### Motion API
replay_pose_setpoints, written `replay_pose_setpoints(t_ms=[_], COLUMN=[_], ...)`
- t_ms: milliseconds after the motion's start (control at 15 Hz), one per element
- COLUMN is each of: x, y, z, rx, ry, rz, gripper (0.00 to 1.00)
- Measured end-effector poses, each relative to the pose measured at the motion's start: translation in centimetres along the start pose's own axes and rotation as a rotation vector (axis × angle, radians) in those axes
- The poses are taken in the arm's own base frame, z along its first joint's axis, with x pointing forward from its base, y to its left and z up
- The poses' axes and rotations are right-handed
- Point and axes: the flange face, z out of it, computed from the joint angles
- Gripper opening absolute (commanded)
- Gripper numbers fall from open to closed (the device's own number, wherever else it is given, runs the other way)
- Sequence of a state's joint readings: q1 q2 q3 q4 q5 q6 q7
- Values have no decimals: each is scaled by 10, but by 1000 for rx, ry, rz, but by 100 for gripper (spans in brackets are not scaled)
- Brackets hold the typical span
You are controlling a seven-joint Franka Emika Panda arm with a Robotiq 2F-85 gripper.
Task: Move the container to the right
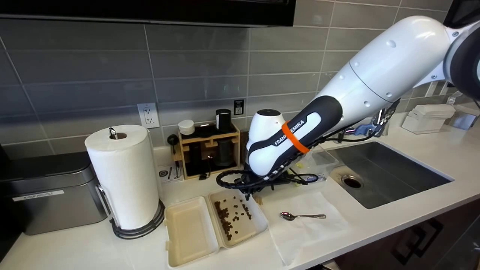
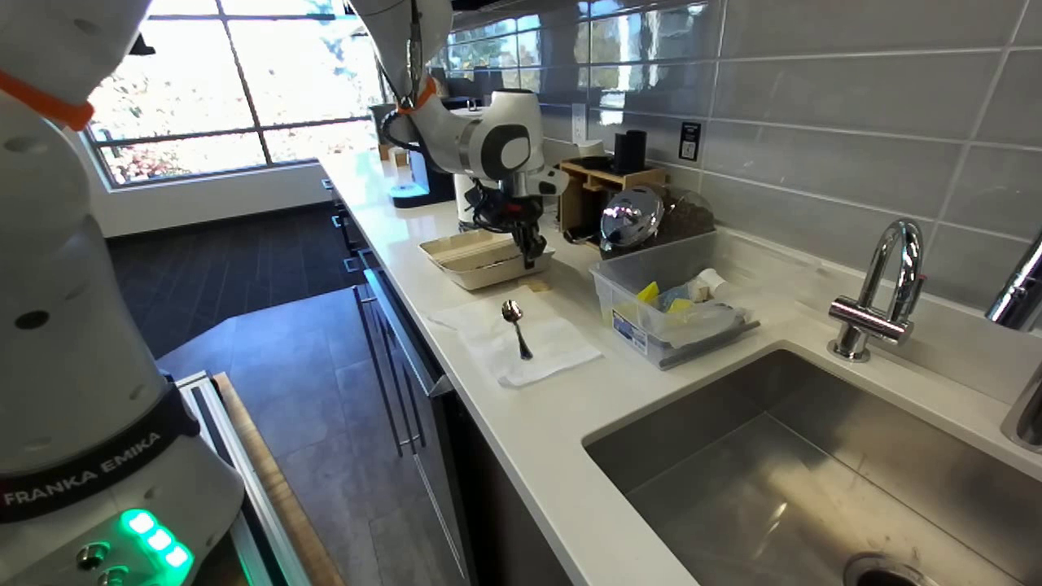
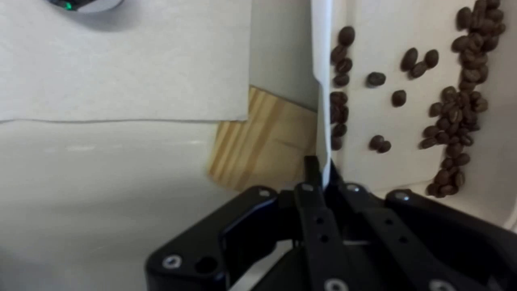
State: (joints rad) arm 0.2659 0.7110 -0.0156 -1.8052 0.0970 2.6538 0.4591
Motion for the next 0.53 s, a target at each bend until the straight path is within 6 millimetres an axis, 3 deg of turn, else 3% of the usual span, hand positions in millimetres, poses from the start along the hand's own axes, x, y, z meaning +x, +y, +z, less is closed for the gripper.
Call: replay_pose_setpoints(t_ms=[333, 533], x=[5, 4], y=[27, 31], z=[-2, -3], rx=[-12, 1], ry=[-7, -13], rz=[120, 192], gripper=[1, 1])
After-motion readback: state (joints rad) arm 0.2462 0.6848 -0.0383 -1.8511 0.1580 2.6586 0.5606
